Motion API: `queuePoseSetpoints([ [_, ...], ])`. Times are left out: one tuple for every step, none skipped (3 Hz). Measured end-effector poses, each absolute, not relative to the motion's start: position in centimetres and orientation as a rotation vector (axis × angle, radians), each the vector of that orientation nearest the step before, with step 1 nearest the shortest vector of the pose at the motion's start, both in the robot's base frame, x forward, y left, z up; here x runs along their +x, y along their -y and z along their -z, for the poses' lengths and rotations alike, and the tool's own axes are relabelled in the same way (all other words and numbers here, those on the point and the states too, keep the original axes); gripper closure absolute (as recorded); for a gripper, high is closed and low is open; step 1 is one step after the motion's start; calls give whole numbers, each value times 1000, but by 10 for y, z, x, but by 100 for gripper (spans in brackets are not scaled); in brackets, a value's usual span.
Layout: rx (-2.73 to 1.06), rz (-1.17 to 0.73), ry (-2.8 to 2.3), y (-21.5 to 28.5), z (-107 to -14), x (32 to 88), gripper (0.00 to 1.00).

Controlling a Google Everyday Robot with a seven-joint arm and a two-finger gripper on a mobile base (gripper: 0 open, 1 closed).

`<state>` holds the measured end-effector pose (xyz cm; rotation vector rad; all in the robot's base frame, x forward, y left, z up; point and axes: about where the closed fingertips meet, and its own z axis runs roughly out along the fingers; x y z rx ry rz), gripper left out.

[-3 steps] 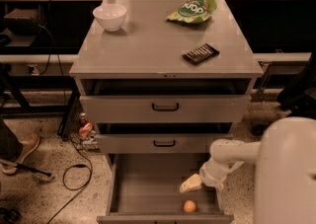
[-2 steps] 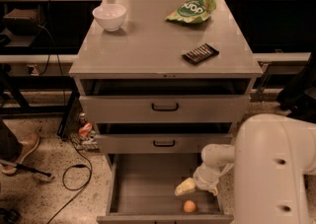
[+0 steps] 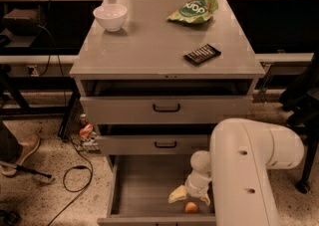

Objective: Pick orange from bottom drawer and place on counter

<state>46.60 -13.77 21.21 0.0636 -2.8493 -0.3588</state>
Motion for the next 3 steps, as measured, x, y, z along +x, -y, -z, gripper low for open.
queuePoseSetpoints([
  [46,346,2798,119,-178,465,0],
  [42,335,2778,111,-162,466,0],
  [49,290,2759,102,-142,467,17],
])
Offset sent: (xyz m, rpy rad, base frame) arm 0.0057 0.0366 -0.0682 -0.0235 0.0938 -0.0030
